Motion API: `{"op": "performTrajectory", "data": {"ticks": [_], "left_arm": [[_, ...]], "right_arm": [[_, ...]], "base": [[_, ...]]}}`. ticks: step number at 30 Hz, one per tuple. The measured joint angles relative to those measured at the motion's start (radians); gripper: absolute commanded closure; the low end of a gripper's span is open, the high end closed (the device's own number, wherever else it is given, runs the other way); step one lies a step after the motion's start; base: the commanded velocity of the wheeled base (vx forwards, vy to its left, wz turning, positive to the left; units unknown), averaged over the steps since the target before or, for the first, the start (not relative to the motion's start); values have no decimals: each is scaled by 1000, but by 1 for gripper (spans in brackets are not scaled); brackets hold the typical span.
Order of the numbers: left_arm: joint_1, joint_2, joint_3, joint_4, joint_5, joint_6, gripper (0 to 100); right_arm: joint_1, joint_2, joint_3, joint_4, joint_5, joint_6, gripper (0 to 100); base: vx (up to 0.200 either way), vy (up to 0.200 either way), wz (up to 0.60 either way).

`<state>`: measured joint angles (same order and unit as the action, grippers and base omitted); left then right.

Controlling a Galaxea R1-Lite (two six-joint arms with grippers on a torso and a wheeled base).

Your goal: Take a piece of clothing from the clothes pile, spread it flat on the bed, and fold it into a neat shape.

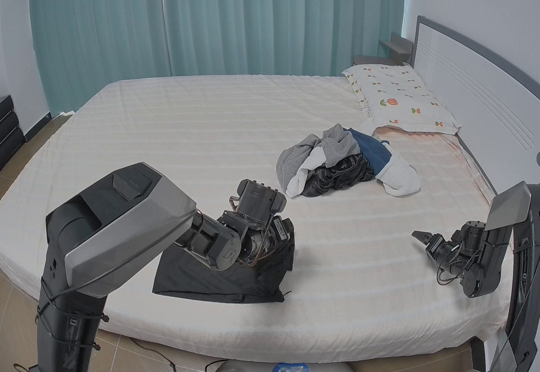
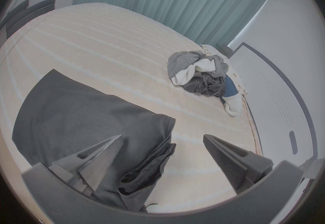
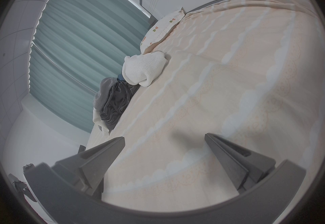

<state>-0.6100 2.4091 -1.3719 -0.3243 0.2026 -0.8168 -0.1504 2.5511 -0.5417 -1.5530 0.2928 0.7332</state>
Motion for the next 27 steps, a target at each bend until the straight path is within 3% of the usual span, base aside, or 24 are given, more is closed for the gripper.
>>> {"op": "performTrajectory", "data": {"ticks": [7, 11, 21, 27], "left_arm": [[40, -40, 92, -9, -34, -33, 0], [88, -81, 200, -42, -84, -72, 0], [190, -158, 480, -299, -185, -155, 0], [257, -162, 543, -416, -221, -231, 0]], "right_arm": [[0, 0, 0, 0, 0, 0, 0], [0, 0, 0, 0, 0, 0, 0], [1, 0, 3, 0, -1, -2, 0], [3, 3, 4, 0, -2, -15, 0]], "base": [[0, 0, 0], [-200, 0, 0], [-40, 0, 0], [0, 0, 0]]}}
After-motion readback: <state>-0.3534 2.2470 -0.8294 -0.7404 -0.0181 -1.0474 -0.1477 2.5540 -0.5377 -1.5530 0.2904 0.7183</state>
